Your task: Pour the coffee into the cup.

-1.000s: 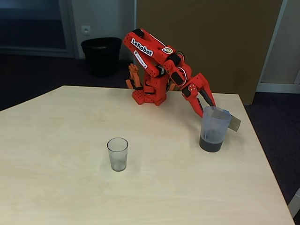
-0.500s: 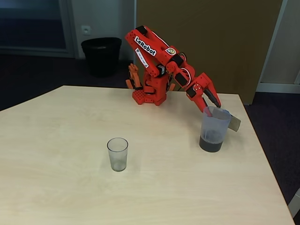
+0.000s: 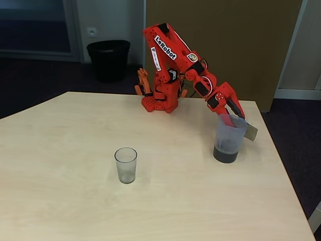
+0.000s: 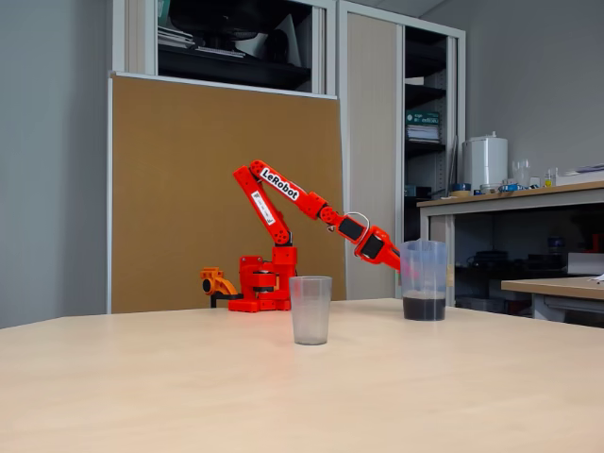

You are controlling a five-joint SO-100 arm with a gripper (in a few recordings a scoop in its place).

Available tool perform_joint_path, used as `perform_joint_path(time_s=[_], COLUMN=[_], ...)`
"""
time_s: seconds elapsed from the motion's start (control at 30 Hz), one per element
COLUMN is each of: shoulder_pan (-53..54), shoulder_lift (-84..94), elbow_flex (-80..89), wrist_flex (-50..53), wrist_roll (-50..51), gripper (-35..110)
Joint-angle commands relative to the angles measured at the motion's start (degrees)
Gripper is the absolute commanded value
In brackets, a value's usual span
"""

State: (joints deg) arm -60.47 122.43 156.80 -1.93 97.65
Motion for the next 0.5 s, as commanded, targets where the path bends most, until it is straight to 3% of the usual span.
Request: perform_joint_path(time_s=[0.0,0.47], shoulder_pan=[0.4,1.6], shoulder_lift=[-2.1,-8.8], elbow_flex=[-3.8,-9.8], wrist_flex=[-2.5,-4.1], wrist_roll=[-0.3,-2.2], gripper=[21,21])
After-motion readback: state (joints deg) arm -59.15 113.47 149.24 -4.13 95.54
